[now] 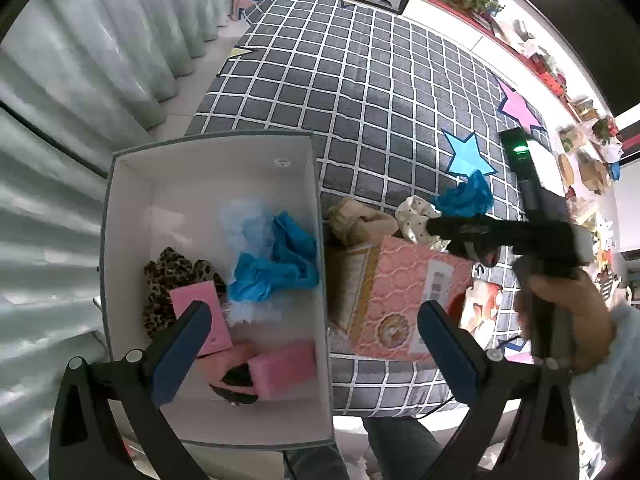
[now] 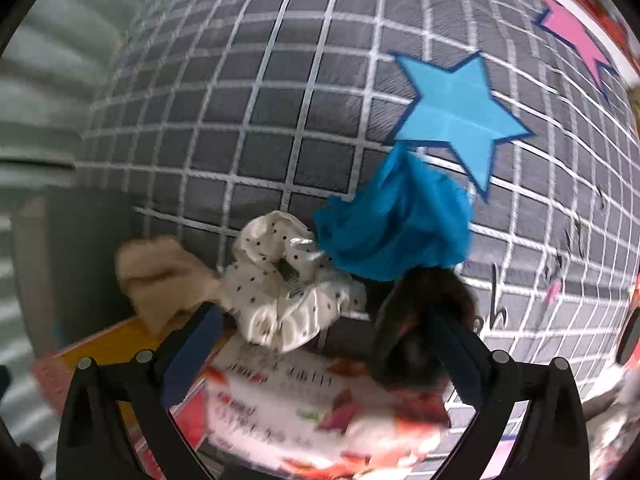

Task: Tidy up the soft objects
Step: 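Move left gripper to white polka-dot scrunchie while right gripper reaches knitted hat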

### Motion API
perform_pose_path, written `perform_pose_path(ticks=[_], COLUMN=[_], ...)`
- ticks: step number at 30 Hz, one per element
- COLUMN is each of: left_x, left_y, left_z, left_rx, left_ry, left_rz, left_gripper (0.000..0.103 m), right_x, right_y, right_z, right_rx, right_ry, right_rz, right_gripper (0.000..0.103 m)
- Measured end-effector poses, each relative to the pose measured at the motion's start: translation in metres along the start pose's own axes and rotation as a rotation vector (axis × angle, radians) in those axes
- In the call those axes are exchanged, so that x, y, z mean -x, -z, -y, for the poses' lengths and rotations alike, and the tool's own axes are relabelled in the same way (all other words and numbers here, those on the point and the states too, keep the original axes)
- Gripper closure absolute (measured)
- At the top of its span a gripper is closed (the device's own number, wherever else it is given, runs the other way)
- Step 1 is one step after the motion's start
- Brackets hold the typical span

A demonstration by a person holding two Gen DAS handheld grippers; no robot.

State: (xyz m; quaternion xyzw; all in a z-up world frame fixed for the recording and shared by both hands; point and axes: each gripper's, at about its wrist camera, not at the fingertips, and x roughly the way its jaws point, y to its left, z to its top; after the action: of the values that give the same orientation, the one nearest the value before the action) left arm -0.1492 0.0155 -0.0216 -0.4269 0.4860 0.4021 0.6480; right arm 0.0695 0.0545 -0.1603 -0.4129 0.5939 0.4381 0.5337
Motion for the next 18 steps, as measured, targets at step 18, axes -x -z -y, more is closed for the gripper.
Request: perform_pose_path(ticks=[18], left_x=[-0.007], left_y=[-0.042], left_z=[0.097], left_rx=[-0.165], left_ry=[0.028], left_rz=[-0.018], left_gripper=[0.000], right_x=[-0.015], right_y=[0.048], right_z=[0.160], right_rx=[-0.265], right_ry=[-0.028], right_rz=[0.012], right_gripper=[0.001])
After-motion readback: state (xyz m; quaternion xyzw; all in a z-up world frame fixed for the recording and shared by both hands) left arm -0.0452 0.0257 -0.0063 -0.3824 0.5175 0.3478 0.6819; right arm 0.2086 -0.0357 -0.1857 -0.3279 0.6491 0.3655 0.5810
